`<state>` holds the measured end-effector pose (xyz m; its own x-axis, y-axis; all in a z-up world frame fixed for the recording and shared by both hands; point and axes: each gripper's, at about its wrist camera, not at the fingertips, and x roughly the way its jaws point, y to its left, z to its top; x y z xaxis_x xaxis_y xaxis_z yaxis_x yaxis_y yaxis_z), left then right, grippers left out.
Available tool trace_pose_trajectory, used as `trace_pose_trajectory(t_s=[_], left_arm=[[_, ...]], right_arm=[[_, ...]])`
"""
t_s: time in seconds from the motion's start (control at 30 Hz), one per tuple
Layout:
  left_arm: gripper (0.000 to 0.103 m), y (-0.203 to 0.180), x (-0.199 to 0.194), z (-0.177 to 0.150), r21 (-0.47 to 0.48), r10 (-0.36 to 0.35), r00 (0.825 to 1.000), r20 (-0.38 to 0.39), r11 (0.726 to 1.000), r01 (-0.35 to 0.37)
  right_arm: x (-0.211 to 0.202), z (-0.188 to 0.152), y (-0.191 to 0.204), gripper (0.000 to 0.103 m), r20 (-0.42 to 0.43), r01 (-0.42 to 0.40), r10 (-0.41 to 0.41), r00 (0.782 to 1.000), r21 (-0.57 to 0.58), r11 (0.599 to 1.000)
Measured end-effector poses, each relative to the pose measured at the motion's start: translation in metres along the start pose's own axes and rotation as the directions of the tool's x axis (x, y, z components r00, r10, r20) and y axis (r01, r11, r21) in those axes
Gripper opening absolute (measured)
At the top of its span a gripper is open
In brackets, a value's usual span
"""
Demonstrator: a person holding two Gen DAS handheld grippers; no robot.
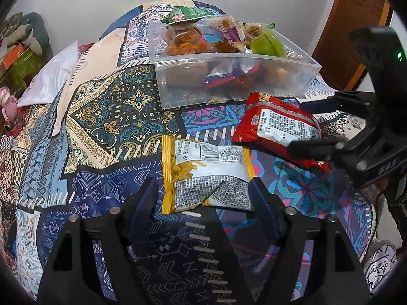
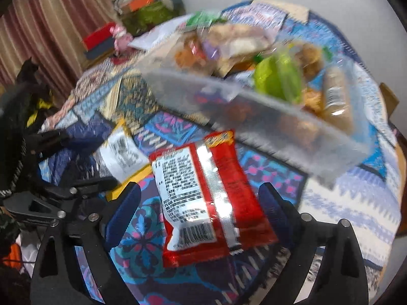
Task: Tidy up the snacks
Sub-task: 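Grasp the yellow chip bag with the left gripper while the right grasps the red snack bag, then lower both bags into the clear box and open both grippers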
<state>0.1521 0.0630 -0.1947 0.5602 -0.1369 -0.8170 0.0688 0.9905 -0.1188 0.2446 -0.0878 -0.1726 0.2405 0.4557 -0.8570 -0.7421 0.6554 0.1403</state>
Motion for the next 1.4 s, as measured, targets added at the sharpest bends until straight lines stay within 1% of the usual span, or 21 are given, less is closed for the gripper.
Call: trace_pose_trajectory(t_s=[0.1, 0.17, 0.27, 0.33, 0.37, 0.4, 0.43, 0.47, 0.5, 0.6, 0.7, 0.8, 0.97, 1.13, 1.3, 1.4], left_arm=[[0.082, 0.0, 0.006, 0.002, -0.002, -0.003, 1.0, -0.009, 1.0, 0.003], [0.082, -0.003, 0.009, 0.005, 0.006, 0.004, 1.0, -0.009, 1.0, -0.004], [0.082, -0.006, 0.014, 0.01, -0.005, -0.005, 1.0, 0.0, 1.0, 0.005], [0.081, -0.008, 0.017, 0.011, -0.004, 0.008, 1.0, 0.007, 1.0, -0.008], [0.079, -0.01, 0.018, 0.01, 0.003, 0.017, 1.0, 0.013, 1.0, -0.017], [0.073, -0.012, 0.018, 0.01, 0.01, 0.026, 0.999, 0.018, 1.0, -0.026], [0.07, -0.013, 0.016, 0.009, 0.018, 0.03, 0.999, 0.024, 0.999, -0.031], [0.063, -0.014, 0.015, 0.008, 0.021, 0.026, 0.999, 0.027, 0.999, -0.026], [0.059, -0.013, 0.013, 0.007, 0.02, 0.02, 0.999, 0.032, 1.0, -0.02], [0.054, -0.01, 0.007, 0.004, 0.006, 0.008, 1.0, 0.03, 1.0, -0.008], [0.053, -0.007, 0.0, 0.001, -0.012, 0.015, 0.999, 0.032, 1.0, -0.014], [0.052, -0.007, -0.009, 0.002, -0.02, 0.02, 0.999, 0.05, 1.0, -0.019], [0.052, -0.014, -0.031, 0.017, -0.013, 0.024, 0.993, 0.117, 1.0, -0.022], [0.052, -0.024, -0.055, 0.046, -0.008, 0.022, 0.979, 0.204, 1.0, -0.021], [0.052, -0.029, -0.069, 0.08, -0.023, 0.017, 0.964, 0.264, 1.0, -0.011], [0.052, -0.033, -0.072, 0.101, -0.02, 0.016, 0.956, 0.294, 1.0, -0.011]], right_arm=[[0.008, -0.004, 0.001, 0.093, -0.024, 0.024, -0.025, 0.999, -0.011, 1.0], [0.012, -0.007, -0.002, 0.093, -0.034, 0.013, -0.013, 0.999, 0.004, 1.0], [0.012, -0.008, -0.007, 0.093, -0.016, 0.007, -0.007, 1.0, 0.022, 1.0], [0.011, -0.008, -0.01, 0.088, -0.004, 0.0, 0.0, 1.0, 0.04, 0.999], [0.01, -0.009, -0.01, 0.081, 0.002, 0.001, -0.001, 1.0, 0.045, 0.999], [0.008, -0.01, -0.011, 0.075, 0.009, 0.003, -0.004, 1.0, 0.052, 0.999], [0.007, -0.01, -0.01, 0.072, 0.013, 0.001, -0.002, 1.0, 0.059, 0.998], [0.005, -0.012, -0.012, 0.067, 0.021, -0.011, 0.01, 1.0, 0.072, 0.997], [0.002, -0.013, -0.013, 0.066, 0.024, -0.02, 0.019, 1.0, 0.081, 0.996], [-0.005, -0.02, -0.014, 0.066, 0.039, -0.016, 0.013, 0.999, 0.095, 0.995], [-0.016, -0.026, -0.013, 0.066, 0.056, -0.007, 0.002, 0.998, 0.102, 0.995], [-0.032, -0.031, -0.011, 0.066, 0.098, -0.013, 0.001, 0.995, 0.121, 0.993], [-0.065, -0.024, -0.01, 0.066, 0.196, 0.007, -0.036, 0.98, 0.149, 0.989], [-0.094, -0.016, -0.013, 0.066, 0.287, 0.016, -0.066, 0.956, 0.173, 0.985], [-0.106, -0.005, -0.026, 0.066, 0.353, 0.023, -0.102, 0.93, 0.221, 0.975], [-0.111, 0.003, -0.036, 0.066, 0.378, 0.017, -0.113, 0.919, 0.248, 0.969]])
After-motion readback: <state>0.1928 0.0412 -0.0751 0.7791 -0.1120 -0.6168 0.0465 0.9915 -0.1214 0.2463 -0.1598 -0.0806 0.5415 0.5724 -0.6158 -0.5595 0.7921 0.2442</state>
